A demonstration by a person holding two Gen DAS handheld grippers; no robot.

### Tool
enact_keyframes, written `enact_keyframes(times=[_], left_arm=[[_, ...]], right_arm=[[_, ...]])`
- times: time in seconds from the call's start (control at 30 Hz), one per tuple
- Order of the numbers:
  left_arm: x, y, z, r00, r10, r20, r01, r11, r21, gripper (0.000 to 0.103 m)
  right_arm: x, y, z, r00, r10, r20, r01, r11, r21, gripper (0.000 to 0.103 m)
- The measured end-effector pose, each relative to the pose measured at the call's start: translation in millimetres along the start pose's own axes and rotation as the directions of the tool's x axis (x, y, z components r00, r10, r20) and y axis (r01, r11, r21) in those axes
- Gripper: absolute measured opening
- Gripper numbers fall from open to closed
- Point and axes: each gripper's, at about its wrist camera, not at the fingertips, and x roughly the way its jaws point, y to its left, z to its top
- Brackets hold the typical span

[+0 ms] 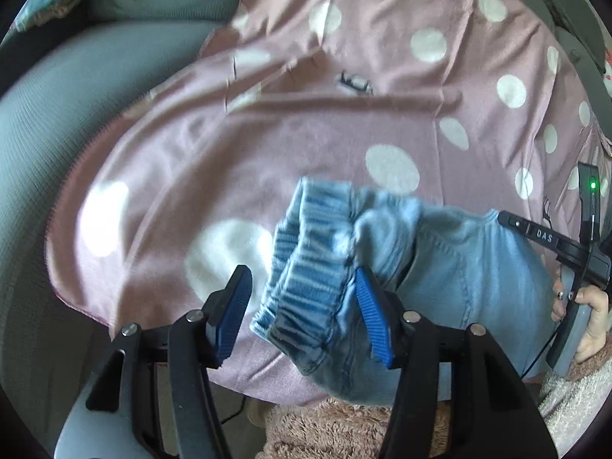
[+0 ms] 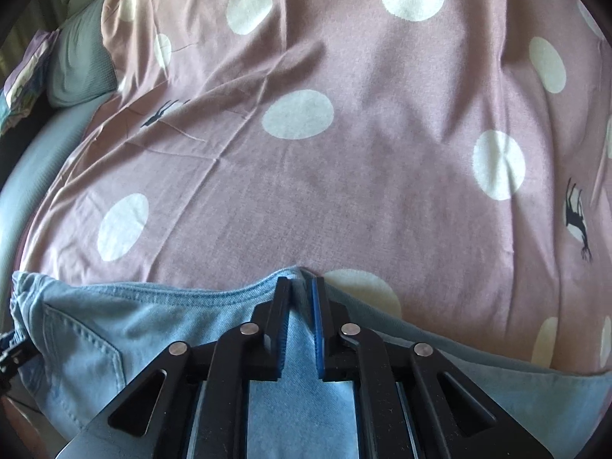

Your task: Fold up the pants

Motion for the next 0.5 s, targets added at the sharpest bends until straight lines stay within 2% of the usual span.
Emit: enact_keyframes(times=[0.03,0.1,0.2,0.27,0.3,0.33,0.4,0.47,0.5], left_arm=[[-8.2,-2.1,2.7,1.0,0.002,0.027,-0.002,1.0,0.007,0.057],[-22.1,-7.8,7.4,0.998,-0.025,0.059,0.024,1.0,0.016,0.057],[-30.4,-24.0,6.2,0.99,-0.127,0.063,0.124,0.991,0.051,0.056],[-21.5,-40.0,-0.3,0.982,-0.191,0.019,0.188,0.978,0.088,0.054],[-14.5,-48.5,-5.6,0.977,-0.211,-0.015,0.212,0.972,0.106,0.045],[-2.4,-57.9,-12.0,0.971,-0.232,-0.063,0.239,0.962,0.13,0.036],[20.2,-67.9,-23.7,0.963,-0.23,-0.141,0.249,0.958,0.142,0.034],[43.5,-71.7,-35.4,0.969,-0.163,-0.188,0.193,0.968,0.159,0.033],[48.8,-73.7,-39.6,0.977,-0.125,-0.17,0.156,0.971,0.183,0.021]], right_arm=[[-5.4,-2.9,-1.0,1.0,0.006,0.009,-0.006,1.0,0.012,0.032],[-18.7,-10.9,-4.4,0.999,0.003,0.042,-0.005,0.999,0.04,0.05],[-44.9,-30.9,-18.6,0.995,-0.003,0.102,-0.008,0.994,0.105,0.051],[-52.7,-40.0,-32.7,0.994,0.006,0.108,-0.02,0.992,0.127,0.051],[-56.6,-44.1,-41.9,0.993,0.01,0.115,-0.026,0.991,0.133,0.048],[-58.1,-46.5,-50.4,0.993,0.007,0.114,-0.022,0.991,0.131,0.041],[-57.1,-52.0,-69.9,0.995,-0.003,0.096,-0.009,0.992,0.129,0.031],[-49.4,-59.1,-89.5,0.998,-0.025,0.061,0.016,0.99,0.142,0.031],[-44.7,-66.0,-101.8,0.998,-0.046,0.045,0.039,0.987,0.156,0.031]])
